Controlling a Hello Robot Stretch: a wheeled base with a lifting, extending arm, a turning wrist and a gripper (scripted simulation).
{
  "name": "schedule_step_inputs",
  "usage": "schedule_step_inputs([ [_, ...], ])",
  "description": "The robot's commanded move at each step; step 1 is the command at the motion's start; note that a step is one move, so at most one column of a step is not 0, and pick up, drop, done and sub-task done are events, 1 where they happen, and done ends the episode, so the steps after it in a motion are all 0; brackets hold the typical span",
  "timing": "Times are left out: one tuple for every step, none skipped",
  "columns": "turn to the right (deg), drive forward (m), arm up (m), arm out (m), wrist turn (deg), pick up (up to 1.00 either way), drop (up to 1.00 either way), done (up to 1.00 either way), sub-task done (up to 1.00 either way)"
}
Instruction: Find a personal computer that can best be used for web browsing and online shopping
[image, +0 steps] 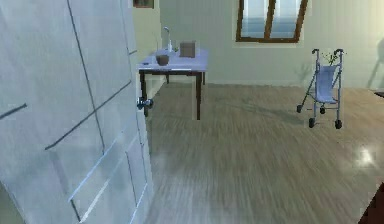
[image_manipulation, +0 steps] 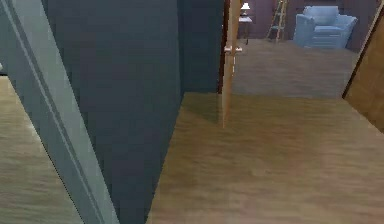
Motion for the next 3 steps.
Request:
schedule_step_inputs([
  [0.0,0.45,0.0,0.0,0.0,0.0,0.0,0.0,0.0],
  [27.0,0.0,0.0,0.0,0.0,0.0,0.0,0.0,0.0],
  [0.0,0.05,0.0,0.0,0.0,0.0,0.0,0.0,0.0],
])
